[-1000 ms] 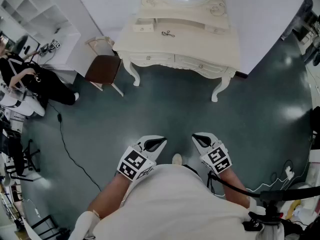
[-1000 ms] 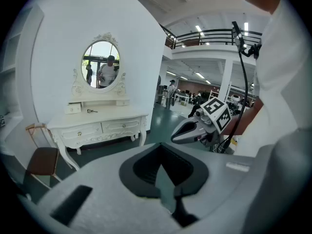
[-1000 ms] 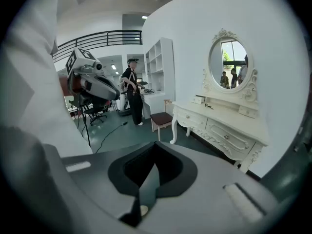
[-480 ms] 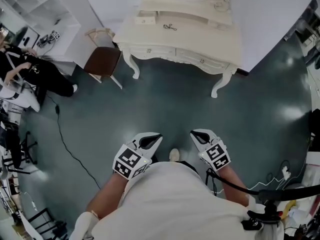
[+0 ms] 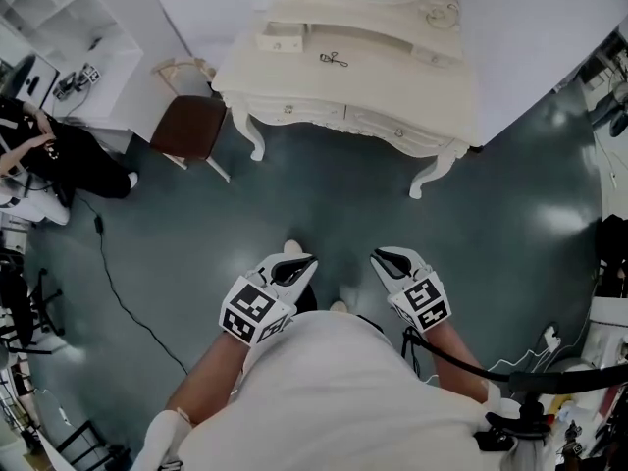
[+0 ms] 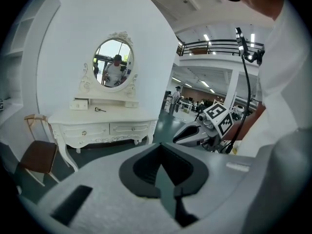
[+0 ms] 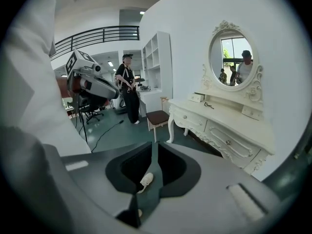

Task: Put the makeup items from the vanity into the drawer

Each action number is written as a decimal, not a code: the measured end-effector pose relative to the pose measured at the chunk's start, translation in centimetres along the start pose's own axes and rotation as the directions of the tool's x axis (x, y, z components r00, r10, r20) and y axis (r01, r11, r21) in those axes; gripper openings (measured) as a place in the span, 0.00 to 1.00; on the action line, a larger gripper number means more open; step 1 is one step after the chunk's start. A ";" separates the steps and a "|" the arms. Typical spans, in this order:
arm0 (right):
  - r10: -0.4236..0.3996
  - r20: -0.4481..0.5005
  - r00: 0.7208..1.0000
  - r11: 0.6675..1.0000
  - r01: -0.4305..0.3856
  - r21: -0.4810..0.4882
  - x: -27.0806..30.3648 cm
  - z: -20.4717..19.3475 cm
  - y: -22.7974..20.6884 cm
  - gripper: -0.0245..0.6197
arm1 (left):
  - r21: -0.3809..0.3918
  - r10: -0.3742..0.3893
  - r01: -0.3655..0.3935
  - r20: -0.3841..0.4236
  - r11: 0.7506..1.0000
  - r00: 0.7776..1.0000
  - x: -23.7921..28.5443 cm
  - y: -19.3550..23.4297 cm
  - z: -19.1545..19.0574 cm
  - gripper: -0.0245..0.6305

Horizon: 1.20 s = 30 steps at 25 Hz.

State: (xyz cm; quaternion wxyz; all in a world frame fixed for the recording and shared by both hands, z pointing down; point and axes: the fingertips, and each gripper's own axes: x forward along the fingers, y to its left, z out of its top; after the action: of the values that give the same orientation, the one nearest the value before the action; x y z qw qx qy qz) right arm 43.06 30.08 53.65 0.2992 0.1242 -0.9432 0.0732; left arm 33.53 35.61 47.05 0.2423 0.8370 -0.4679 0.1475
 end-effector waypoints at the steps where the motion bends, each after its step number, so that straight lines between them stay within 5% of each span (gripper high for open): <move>1: -0.007 -0.005 1.000 1.000 0.007 -0.001 1.1 0.8 -0.8 0.10 | 0.003 -0.007 0.007 0.005 1.000 1.000 0.4 1.6 0.7 0.04; 12: -0.087 -0.021 0.996 0.994 0.086 -0.072 13.0 14.7 -8.8 0.08 | 0.033 -0.074 0.072 0.050 0.997 0.996 -1.0 18.2 8.3 0.04; 23: -0.075 -0.061 0.995 0.988 0.066 -0.139 22.5 21.2 -16.7 0.08 | -0.090 0.015 -0.007 0.088 0.996 0.996 -1.7 29.2 10.4 0.04; 30: -0.089 -0.072 0.993 0.978 0.074 -0.196 30.6 24.3 -28.1 0.09 | -0.111 0.092 -0.085 0.058 0.990 0.994 1.8 37.1 14.7 0.04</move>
State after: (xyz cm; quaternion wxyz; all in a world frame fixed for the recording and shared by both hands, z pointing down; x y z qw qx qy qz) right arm 13.46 -7.86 53.60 0.3501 0.1301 -0.9272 -0.0263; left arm 3.09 9.87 45.53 0.2658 0.8054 -0.5192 0.1058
